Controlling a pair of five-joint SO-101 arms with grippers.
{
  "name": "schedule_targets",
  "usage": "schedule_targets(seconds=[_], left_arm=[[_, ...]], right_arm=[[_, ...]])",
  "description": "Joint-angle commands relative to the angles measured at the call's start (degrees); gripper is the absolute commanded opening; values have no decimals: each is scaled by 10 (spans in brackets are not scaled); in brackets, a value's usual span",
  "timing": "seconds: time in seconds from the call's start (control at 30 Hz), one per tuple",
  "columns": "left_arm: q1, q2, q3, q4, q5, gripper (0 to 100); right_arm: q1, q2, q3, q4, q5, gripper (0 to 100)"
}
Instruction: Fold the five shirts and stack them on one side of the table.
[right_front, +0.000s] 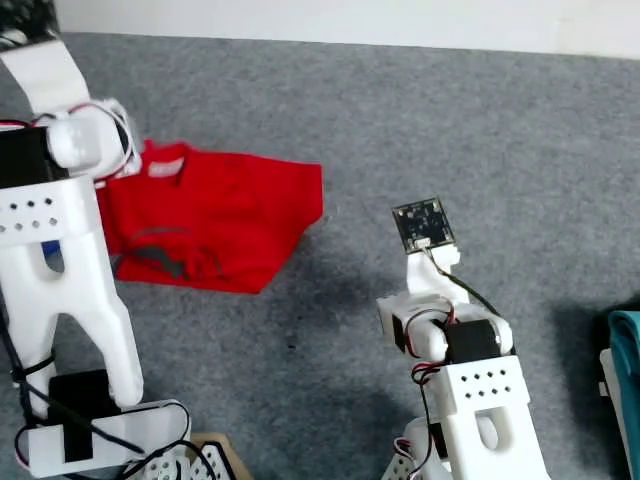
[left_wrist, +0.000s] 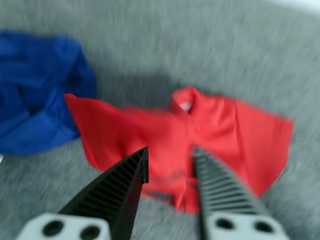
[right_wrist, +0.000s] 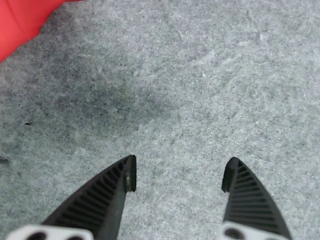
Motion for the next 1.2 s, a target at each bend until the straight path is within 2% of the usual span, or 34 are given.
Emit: schedule_targets(seconds=[0.0,0.23,0.43,0.53,0.73,1.17], left_arm=[[-26,-8,28,8,-8,286],[-71,-2,46,4,-65,210],[-25,56,104,-163,-67,194],[8,127,101,-194,-67,196],[48,260,20,-229,-67,196],[51,543,-176,-295,-65,195]], right_arm=[[-5,-4,-6,-8,-6,282],[-5,-4,-6,-8,-6,282],[-5,-4,-6,-8,-6,282],[-5,-4,-6,-8,-6,282],[-5,-4,-6,-8,-6,282],[-5,-4,-4,-8,-3,282]])
